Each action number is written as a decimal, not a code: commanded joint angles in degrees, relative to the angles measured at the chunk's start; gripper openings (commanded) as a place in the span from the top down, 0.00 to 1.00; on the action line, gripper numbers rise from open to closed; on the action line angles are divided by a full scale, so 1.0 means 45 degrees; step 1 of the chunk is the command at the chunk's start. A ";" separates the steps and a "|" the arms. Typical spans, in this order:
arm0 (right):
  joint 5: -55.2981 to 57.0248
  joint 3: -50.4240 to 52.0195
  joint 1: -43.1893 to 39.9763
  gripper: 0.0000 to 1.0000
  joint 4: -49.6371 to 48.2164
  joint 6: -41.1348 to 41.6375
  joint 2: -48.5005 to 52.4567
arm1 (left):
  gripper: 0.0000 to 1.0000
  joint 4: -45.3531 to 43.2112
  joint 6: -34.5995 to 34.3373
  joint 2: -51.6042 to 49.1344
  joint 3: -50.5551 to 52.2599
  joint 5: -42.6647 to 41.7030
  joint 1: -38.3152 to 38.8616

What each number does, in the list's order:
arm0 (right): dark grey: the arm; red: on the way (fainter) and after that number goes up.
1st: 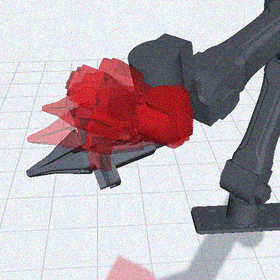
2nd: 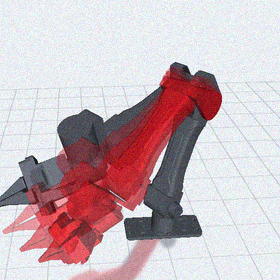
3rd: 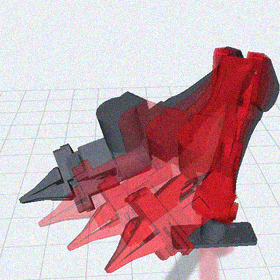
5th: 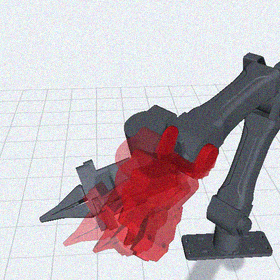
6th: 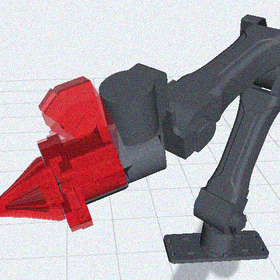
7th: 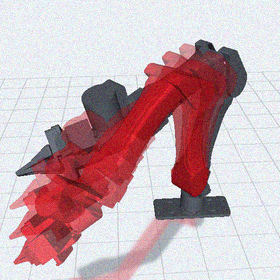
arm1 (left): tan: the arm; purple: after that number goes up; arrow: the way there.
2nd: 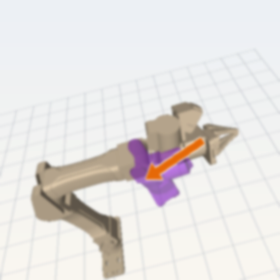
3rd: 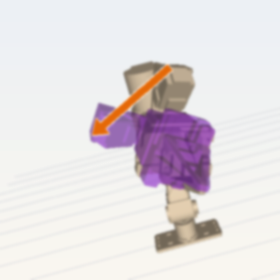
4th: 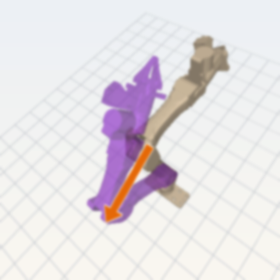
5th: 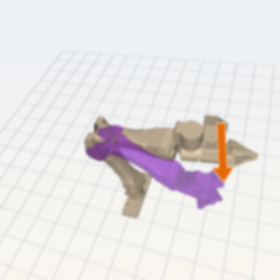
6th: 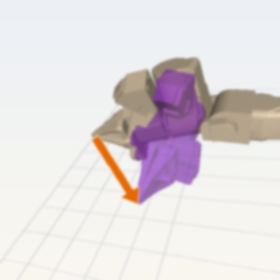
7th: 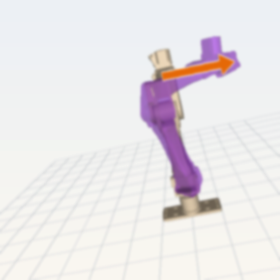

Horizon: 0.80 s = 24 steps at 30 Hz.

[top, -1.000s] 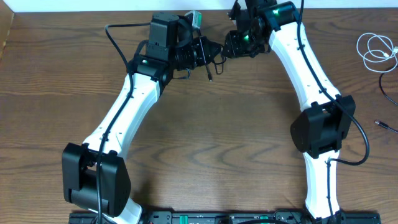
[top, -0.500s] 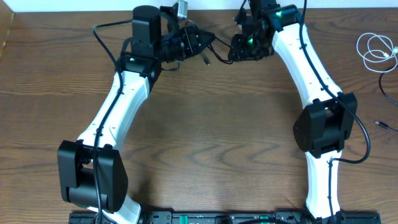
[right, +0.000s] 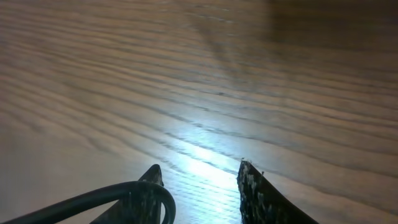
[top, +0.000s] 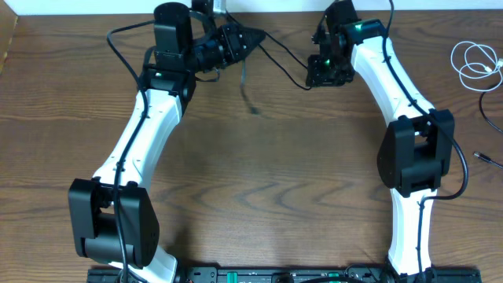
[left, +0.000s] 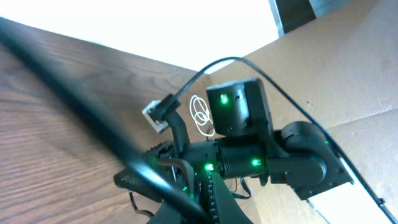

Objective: Untangle cables

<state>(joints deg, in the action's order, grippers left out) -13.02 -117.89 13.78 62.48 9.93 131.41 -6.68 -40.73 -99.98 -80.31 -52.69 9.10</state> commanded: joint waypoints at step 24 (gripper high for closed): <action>0.4090 0.0714 -0.3410 0.79 0.0165 -0.0884 0.0418 | 0.92 -0.0010 -0.0112 0.1054 -0.0457 -0.1190 -0.1486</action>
<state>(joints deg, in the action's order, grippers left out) -3.70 -115.74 2.76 62.63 6.50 131.41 -5.21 -40.97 -99.11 -80.31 -57.39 4.75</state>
